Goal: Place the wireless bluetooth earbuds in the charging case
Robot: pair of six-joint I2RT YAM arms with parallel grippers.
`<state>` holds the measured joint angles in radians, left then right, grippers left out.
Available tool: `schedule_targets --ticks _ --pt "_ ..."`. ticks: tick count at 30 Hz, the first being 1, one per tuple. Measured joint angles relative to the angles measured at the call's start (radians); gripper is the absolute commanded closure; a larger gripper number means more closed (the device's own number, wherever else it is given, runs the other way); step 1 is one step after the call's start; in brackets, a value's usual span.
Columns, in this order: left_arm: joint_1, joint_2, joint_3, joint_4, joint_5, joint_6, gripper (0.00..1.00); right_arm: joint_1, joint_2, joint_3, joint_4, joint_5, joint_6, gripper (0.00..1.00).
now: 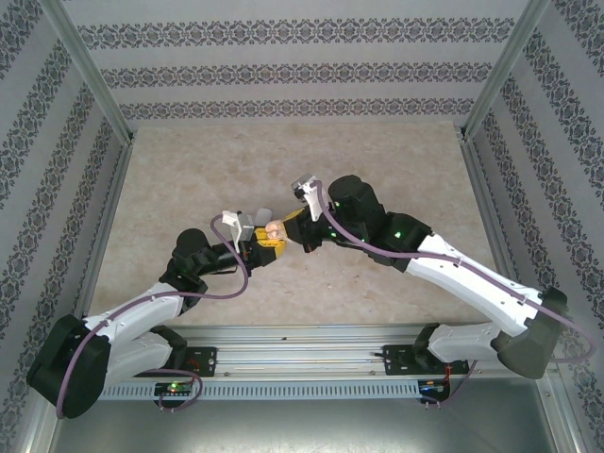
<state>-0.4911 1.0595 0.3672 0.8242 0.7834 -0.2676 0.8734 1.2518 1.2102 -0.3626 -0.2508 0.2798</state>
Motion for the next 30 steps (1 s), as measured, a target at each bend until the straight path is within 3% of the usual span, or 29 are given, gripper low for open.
schedule_targets --ticks 14,24,30 --pt "0.0 -0.009 0.0 0.0 0.002 -0.003 0.92 -0.035 0.019 0.0 -0.008 0.003 -0.003 0.87" --pt "0.0 -0.044 -0.001 -0.022 -0.03 0.021 0.92 -0.118 -0.06 -0.068 -0.145 0.083 0.126 0.68" --pt "0.0 -0.05 -0.013 -0.043 -0.047 0.034 0.92 -0.049 -0.069 -0.258 -0.235 0.129 0.213 0.65"
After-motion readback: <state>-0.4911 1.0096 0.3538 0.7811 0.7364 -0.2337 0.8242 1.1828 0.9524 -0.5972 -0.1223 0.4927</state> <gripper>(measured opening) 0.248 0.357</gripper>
